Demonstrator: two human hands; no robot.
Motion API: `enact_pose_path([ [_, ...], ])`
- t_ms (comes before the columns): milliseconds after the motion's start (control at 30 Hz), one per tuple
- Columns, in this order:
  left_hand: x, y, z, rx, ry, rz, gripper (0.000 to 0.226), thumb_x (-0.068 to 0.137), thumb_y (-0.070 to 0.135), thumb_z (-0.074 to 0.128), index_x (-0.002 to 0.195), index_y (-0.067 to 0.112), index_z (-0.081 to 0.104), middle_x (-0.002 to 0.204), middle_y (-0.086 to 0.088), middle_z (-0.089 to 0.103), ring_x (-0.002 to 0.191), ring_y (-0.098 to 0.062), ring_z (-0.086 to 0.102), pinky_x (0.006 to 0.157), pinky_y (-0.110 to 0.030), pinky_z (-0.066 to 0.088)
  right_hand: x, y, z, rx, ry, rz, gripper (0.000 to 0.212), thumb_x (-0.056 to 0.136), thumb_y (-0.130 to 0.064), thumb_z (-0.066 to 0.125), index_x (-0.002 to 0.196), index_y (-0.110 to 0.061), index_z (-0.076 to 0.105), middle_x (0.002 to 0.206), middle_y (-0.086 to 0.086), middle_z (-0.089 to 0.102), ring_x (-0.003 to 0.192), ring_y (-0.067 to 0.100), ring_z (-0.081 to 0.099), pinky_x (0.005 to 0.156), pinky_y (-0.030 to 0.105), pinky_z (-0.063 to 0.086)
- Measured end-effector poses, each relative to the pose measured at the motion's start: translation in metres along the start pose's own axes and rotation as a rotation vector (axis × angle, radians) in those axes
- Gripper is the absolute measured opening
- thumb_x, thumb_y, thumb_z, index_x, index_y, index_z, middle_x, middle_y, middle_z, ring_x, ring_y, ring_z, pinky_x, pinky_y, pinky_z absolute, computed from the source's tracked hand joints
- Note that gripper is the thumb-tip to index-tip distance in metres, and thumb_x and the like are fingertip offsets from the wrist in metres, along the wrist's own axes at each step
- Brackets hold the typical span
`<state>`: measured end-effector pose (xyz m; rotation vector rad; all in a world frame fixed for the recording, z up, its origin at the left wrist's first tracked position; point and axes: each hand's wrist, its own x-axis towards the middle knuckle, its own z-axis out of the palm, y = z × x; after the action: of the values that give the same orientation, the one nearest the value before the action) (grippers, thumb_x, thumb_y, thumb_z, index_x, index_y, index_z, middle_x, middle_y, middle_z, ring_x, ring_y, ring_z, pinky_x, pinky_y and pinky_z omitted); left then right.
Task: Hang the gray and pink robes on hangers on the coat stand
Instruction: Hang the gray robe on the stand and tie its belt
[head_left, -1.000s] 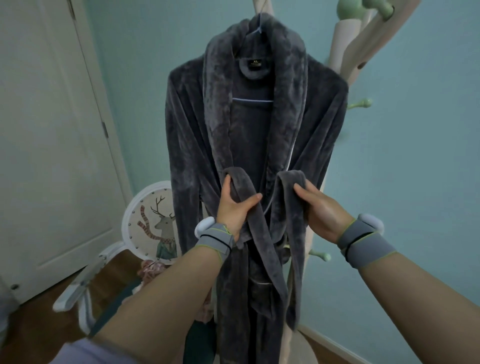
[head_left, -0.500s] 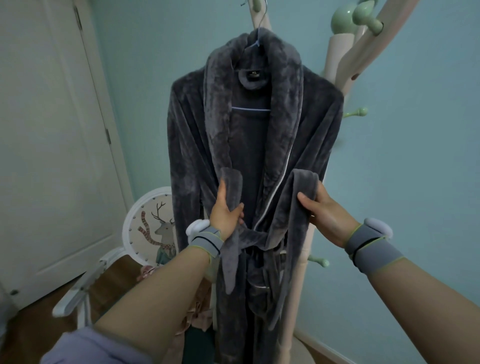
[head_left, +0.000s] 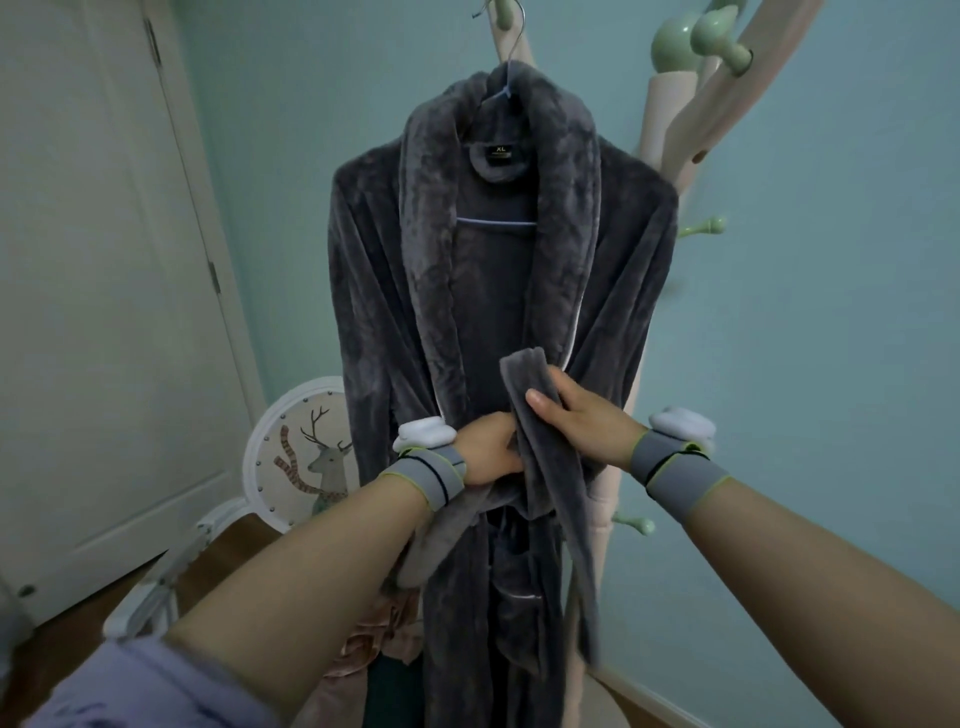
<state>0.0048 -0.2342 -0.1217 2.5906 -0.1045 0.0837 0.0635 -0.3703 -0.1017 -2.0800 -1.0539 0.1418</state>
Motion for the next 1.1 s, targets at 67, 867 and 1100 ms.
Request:
enact_pose_path([
  [67,-0.004,-0.004,0.001,0.005,0.026,0.010,0.031,0.086,0.010,0.061,0.114,-0.003,0.057,0.118,-0.021,0.064,0.109,-0.032,0.060,0.094,-0.040,0.047,0.002,0.010,0.009,-0.021,-0.022,0.069,0.050,0.095,-0.050,0.032,0.142,-0.037,0.024,0.140,0.000,0.050,0.128,0.023,0.047,0.099,0.027,0.034],
  [867,0.000,-0.043,0.032,0.107,0.325,0.125,0.044,0.086,0.009,0.053,0.128,0.017,0.043,0.132,-0.003,0.049,0.109,-0.027,0.056,0.082,-0.020,0.031,0.004,0.031,0.023,-0.024,-0.053,0.153,0.048,0.090,-0.052,0.043,0.079,-0.006,0.054,0.074,0.013,0.055,0.073,0.019,0.052,0.068,0.029,0.038],
  [1100,0.000,-0.044,0.029,0.231,0.363,0.119,0.017,0.090,0.015,0.047,0.105,0.012,0.055,0.113,-0.001,0.055,0.097,-0.024,0.059,0.074,-0.025,0.026,-0.003,0.033,0.030,0.076,-0.068,0.299,0.054,0.079,-0.060,0.056,0.110,-0.017,0.046,0.096,0.001,0.061,0.087,0.017,0.061,0.071,0.029,0.050],
])
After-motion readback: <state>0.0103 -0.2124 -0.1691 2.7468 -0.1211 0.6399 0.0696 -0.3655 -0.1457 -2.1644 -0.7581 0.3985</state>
